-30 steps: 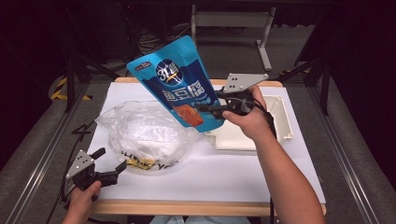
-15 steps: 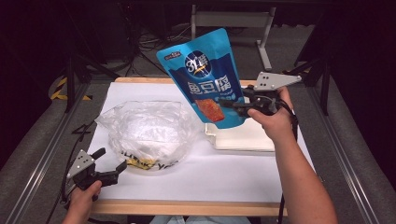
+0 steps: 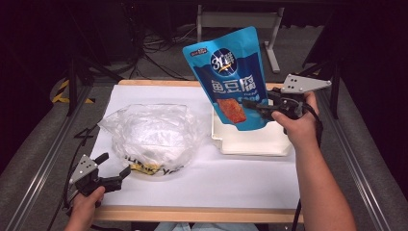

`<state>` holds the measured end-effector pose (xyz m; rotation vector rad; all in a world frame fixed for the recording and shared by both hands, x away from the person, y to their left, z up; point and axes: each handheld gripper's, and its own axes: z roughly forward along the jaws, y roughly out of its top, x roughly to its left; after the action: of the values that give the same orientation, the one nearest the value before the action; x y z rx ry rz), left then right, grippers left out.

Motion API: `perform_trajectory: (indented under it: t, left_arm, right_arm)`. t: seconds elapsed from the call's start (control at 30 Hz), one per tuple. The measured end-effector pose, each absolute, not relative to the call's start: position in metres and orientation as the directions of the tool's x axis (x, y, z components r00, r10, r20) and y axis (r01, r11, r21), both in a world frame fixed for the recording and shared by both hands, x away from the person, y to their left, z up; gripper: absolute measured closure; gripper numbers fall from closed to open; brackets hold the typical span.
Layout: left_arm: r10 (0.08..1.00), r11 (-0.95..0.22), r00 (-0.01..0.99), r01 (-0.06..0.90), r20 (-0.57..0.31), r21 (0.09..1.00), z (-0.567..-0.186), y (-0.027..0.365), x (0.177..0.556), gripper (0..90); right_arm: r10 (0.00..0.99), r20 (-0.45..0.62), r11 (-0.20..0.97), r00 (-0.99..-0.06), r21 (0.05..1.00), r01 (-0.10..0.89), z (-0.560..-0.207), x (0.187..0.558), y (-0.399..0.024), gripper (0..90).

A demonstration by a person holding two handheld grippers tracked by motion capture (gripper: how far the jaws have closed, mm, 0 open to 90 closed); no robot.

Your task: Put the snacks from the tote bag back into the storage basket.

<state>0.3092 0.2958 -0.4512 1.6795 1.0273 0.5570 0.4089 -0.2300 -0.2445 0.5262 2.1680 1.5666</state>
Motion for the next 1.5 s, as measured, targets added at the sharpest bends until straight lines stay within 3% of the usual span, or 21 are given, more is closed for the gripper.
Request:
perform_trajectory:
  t: [0.53, 0.97, 1.5]
  left_arm:
    - [0.843, -0.094, 0.524, 0.361, -0.119, 0.928, -0.452, 0.296, 0.31, 2.5]
    - [0.842, -0.097, 0.526, 0.365, -0.119, 0.926, -0.452, 0.296, 0.31, 2.5]
    - [0.841, -0.097, 0.528, 0.368, -0.122, 0.925, -0.452, 0.296, 0.31, 2.5]
  right_arm:
    - [0.606, -0.047, 0.25, -0.794, 0.959, 0.134, -0.273, 0.427, -0.259, 59.2]
    - [0.645, -0.01, 0.287, -0.764, 0.93, 0.23, -0.318, 0.445, -0.262, 59.2]
    - [0.666, -0.023, 0.314, -0.746, 0.915, 0.252, -0.347, 0.455, -0.255, 59.0]
